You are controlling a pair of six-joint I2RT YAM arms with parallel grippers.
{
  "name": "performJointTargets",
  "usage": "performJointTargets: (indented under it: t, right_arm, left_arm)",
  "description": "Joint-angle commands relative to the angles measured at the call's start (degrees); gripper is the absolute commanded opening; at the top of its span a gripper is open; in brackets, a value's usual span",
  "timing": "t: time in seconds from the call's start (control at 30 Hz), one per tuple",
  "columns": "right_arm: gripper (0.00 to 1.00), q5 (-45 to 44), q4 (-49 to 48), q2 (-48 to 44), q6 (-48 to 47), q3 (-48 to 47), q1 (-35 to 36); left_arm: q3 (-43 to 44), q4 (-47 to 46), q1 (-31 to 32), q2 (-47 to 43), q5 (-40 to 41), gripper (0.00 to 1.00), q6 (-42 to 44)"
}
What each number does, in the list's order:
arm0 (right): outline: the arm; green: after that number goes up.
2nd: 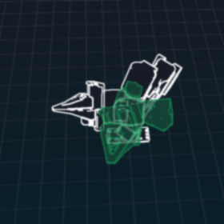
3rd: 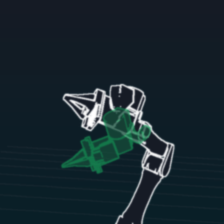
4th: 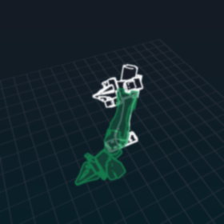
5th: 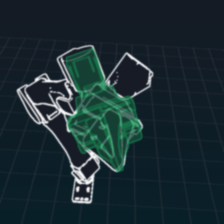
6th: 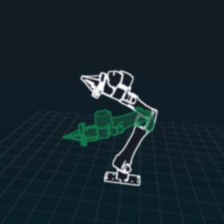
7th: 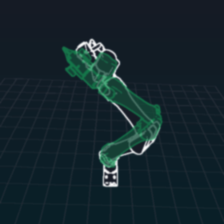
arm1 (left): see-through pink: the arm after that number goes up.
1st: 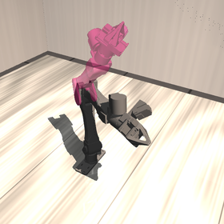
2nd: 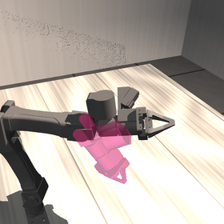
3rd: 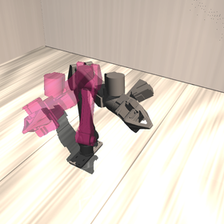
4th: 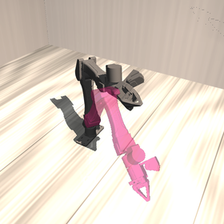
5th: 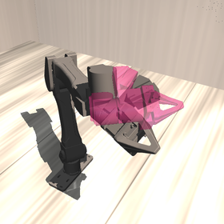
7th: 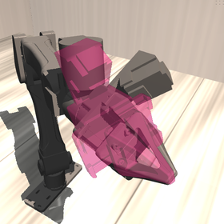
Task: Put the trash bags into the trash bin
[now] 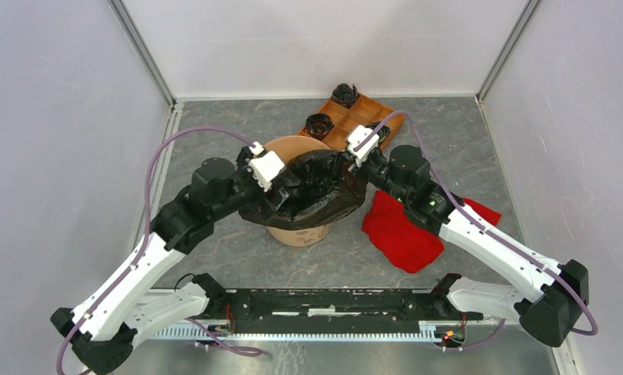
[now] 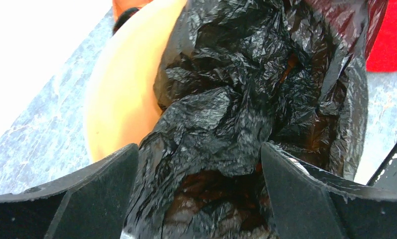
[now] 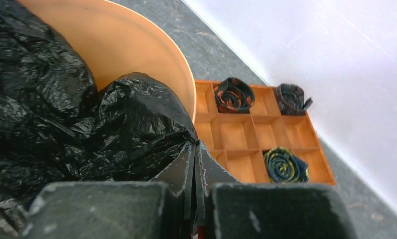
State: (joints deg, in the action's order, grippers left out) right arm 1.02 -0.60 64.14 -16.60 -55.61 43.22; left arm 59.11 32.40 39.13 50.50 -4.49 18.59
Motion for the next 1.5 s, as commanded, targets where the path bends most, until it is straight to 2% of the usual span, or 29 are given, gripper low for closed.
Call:
performJointTargets:
  t: [0.0,0.13,0.33,0.5,0.6,0.7,0.87,1.2,1.27,1.3,1.33,1.37,1.47]
  right_arm:
    - [0.0,-4.2,-5.1,-2.4,10.2,1.2,-1.0]
    - [0.0,-2.6,-7.8,-3.6,17.1,2.9,-1.3]
    - [0.0,-1.2,-6.8,-2.9,20.3,0.5,-1.4]
    - [0.0,-2.9,-6.0,-3.2,20.5,-0.2,-1.6]
    - [0.0,-1.9,-6.5,-3.4,20.5,0.0,-1.6]
    - [0.0,-1.2,-7.4,-3.5,20.9,0.6,-1.7]
    - [0.0,1.0,-8.2,-3.5,21.5,0.7,-1.7]
    - [0.0,0.0,-8.0,-4.2,21.4,0.8,-1.8]
    - [0.0,-0.6,-8.2,-4.1,21.6,1.0,-1.9]
    - [0.0,-1.3,-8.2,-4.0,21.9,1.1,-2.1]
    - [0.0,-2.5,-8.1,-3.9,22.2,1.1,-2.2]
    - [0.0,-3.3,-7.9,-3.8,22.5,1.2,-2.4]
    - [0.0,-3.9,-8.5,-3.2,22.8,2.2,-3.4]
  left_arm:
    - [2.0,-1.9,0.1,-4.4,3.4,0.98,-6.9]
    - [3.8,-0.7,0.1,-6.1,8.2,1.0,-10.5]
    - [4.8,1.2,0.1,-2.5,5.9,1.0,-9.7]
    - [4.8,1.7,0.1,-1.4,-2.0,1.0,-4.4]
    - [2.4,0.7,0.1,-3.8,-6.2,1.0,-0.7]
    - [-0.4,-2.6,0.1,-5.2,-6.8,1.0,2.1]
    - [1.3,-4.0,0.1,-0.1,-4.5,0.97,3.7]
    - [2.1,-5.8,0.1,4.3,-3.8,0.53,4.7]
    - [2.3,-6.6,0.1,4.3,-1.7,0.38,4.5]
    - [2.3,-7.7,0.1,4.2,0.6,0.27,3.9]
    - [2.1,-9.0,0.1,4.0,3.4,0.1,2.5]
    - [1.9,-11.0,0.1,3.9,7.7,0.03,-0.1]
    - [3.0,-14.2,-0.1,4.3,16.1,0.02,-9.1]
